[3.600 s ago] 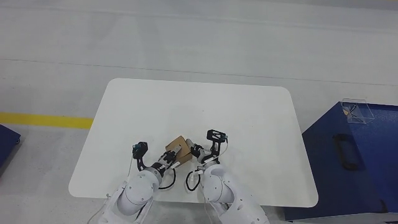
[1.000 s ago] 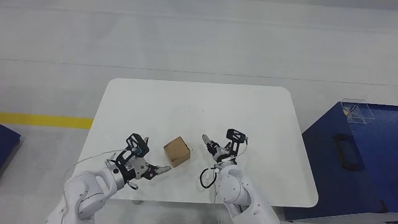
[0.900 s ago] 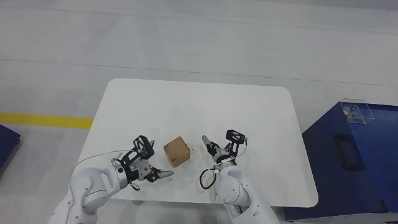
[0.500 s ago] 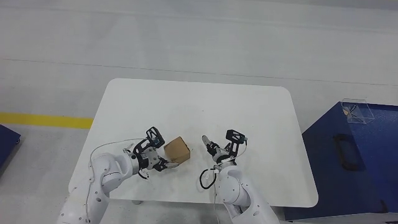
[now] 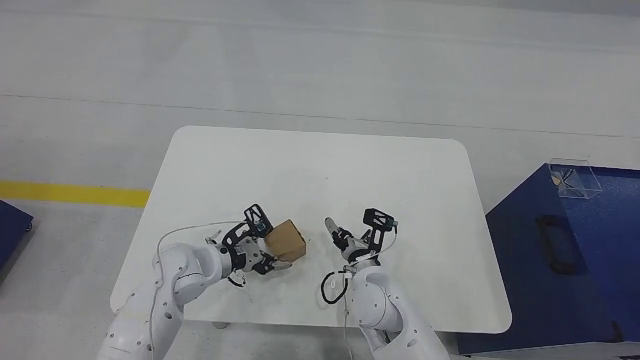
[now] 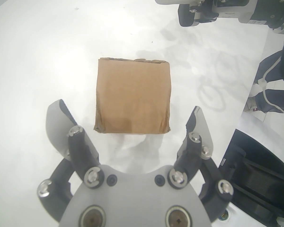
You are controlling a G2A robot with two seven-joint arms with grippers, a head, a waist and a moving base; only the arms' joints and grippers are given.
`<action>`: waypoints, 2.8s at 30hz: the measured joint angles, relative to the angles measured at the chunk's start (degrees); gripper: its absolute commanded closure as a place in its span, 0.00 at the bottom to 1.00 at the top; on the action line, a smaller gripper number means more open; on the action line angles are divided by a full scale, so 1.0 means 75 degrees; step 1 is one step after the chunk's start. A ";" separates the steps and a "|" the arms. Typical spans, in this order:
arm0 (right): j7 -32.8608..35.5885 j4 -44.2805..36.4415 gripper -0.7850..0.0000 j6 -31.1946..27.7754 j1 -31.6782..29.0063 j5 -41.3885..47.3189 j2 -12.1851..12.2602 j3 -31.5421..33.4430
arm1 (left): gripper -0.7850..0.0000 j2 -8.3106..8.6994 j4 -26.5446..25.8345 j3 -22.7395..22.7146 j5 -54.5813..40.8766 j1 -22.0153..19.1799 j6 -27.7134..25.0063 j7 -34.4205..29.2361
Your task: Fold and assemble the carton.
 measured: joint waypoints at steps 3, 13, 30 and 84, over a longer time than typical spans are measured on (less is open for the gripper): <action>0.0000 0.0000 0.00 0.0000 0.0000 0.0000 0.0000 0.0000 | 0.56 0.0012 0.0011 0.0021 -0.0012 -0.0009 0.0033 0.0003; 0.0000 0.0000 0.00 0.0000 0.0000 0.0000 0.0000 0.0000 | 1.00 0.0015 -0.0185 0.0105 -0.0852 0.0041 0.0191 -0.0405; 0.0000 0.0000 0.00 0.0000 0.0000 0.0000 0.0000 0.0000 | 1.00 -0.0057 0.1186 -0.0263 -0.8874 -0.0511 0.3072 -0.4475; -0.0326 -0.0125 0.00 0.0216 -0.0113 0.0429 0.0013 0.0442 | 1.00 -0.0100 -0.2447 0.1774 -0.0506 0.1162 0.4940 -0.0711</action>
